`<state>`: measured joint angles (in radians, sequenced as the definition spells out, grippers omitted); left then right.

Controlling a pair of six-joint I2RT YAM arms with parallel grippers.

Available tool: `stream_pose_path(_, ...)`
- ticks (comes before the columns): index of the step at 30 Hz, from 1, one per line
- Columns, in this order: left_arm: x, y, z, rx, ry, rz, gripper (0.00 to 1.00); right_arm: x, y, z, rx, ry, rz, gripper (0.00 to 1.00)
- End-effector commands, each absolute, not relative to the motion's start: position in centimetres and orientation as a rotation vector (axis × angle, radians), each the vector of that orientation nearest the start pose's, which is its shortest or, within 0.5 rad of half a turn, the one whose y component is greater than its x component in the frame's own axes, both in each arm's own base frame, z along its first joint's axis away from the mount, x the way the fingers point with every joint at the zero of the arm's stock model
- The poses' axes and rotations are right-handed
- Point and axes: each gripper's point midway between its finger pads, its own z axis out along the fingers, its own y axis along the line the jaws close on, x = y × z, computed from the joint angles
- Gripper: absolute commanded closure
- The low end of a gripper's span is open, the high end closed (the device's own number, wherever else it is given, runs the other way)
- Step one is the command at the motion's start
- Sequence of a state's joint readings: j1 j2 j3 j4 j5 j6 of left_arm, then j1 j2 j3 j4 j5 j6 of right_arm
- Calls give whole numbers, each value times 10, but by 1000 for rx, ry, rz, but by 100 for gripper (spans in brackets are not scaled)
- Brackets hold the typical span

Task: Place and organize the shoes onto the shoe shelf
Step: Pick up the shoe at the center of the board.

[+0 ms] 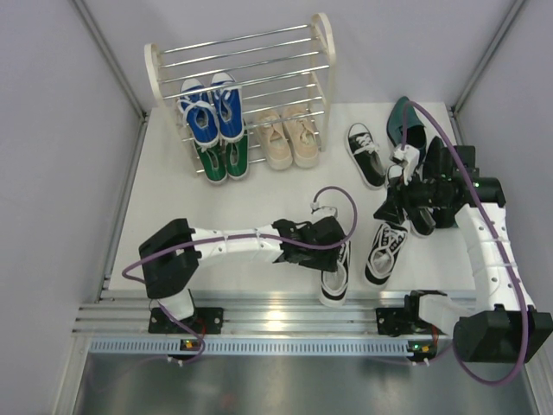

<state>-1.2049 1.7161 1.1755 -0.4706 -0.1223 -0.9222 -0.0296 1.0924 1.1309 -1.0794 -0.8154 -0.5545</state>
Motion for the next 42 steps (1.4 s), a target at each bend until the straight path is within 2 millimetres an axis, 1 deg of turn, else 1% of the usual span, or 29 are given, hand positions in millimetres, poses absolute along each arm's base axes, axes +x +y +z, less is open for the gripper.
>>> stream_pose_path(1, 158, -396, 80, 308, 2584, -566, 46, 217, 108, 225, -919, 2082, 784, 48)
stream_pose_path(6, 160, -397, 76, 280, 2548, -615, 96, 207, 116, 230, -1014, 1999, 838, 46)
stream_pose_path(7, 160, -397, 77, 268, 2535, -632, 98, 205, 119, 232, -1031, 1971, 859, 46)
stream_pose_path(8, 161, -397, 87, 236, 2506, -675, 99, 201, 121, 232, -1039, 1965, 878, 45)
stream_pose_path(9, 160, -390, 83, 218, 2501, -676, 100, 200, 122, 234, -1072, 1932, 874, 44)
stream_pose_path(10, 166, -393, 104, 179, 2428, -746, 100, 197, 125, 237, -1087, 1899, 900, 42)
stream_pose_path(11, 167, -391, 112, 162, 2390, -775, 100, 189, 128, 237, -1103, 1891, 929, 39)
stream_pose_path(12, 166, -381, 108, 168, 2369, -770, 100, 186, 130, 238, -1176, 1820, 920, 38)
stream_pose_path(13, 173, -377, 118, 146, 2299, -771, 100, 178, 135, 243, -1206, 1762, 960, 36)
stream_pose_path(14, 173, -380, 146, 164, 2193, -844, 100, 173, 137, 244, -1234, 1723, 973, 34)
stream_pose_path(15, 171, -373, 145, 188, 2149, -844, 100, 162, 139, 245, -1298, 1663, 984, 31)
stream_pose_path(16, 172, -371, 152, 208, 2100, -847, 100, 157, 143, 249, -1318, 1605, 1006, 30)
stream_pose_path(17, 171, -370, 173, 251, 2005, -863, 100, 155, 144, 250, -1324, 1582, 1016, 28)
stream_pose_path(18, 168, -364, 169, 286, 1988, -843, 100, 154, 145, 251, -1329, 1563, 1014, 25)
stream_pose_path(19, 167, -361, 179, 295, 1953, -854, 100, 154, 147, 253, -1327, 1544, 1021, 24)
stream_pose_path(23, 180, -342, 196, 238, 1881, -776, 100, 149, 155, 259, -1326, 1523, 1074, 24)
stream_pose_path(26, 187, -339, 211, 135, 1854, -787, 100, 148, 163, 256, -1347, 1564, 1125, 26)
stream_pose_path(27, 192, -337, 219, 90, 1838, -782, 100, 148, 164, 256, -1297, 1640, 1151, 27)
stream_pose_path(28, 194, -339, 222, 34, 1840, -800, 100, 169, 161, 248, -1305, 1669, 1040, 27)
stream_pose_path(29, 196, -340, 224, 3, 1838, -810, 100, 176, 165, 245, -1302, 1707, 994, 27)
stream_pose_path(30, 199, -342, 234, -43, 1821, -823, 100, 178, 166, 241, -1230, 1822, 987, 27)
stream_pose_path(31, 201, -346, 233, -91, 1829, -839, 100, 188, 160, 232, -1240, 1897, 865, 26)
stream_pose_path(32, 203, -350, 242, -131, 1818, -869, 100, 182, 174, 228, -1282, 1930, 896, 26)
stream_pose_path(33, 204, -352, 244, -157, 1817, -878, 100, 181, 178, 226, -1284, 1958, 893, 27)
stream_pose_path(35, 209, -356, 240, -260, 1833, -883, 100, 184, 190, 229, -1304, 1952, 884, 28)
stream_pose_path(36, 211, -358, 247, -303, 1829, -893, 100, 186, 194, 231, -1266, 1968, 891, 28)
stream_pose_path(38, 215, -360, 241, -409, 1848, -891, 100, 191, 199, 233, -1242, 1964, 867, 28)
stream_pose_path(41, 218, -373, 247, -482, 1845, -942, 100, 215, 206, 241, -1087, 1987, 755, 27)
stream_pose_path(42, 219, -378, 254, -494, 1838, -962, 100, 226, 209, 247, -987, 2000, 736, 27)
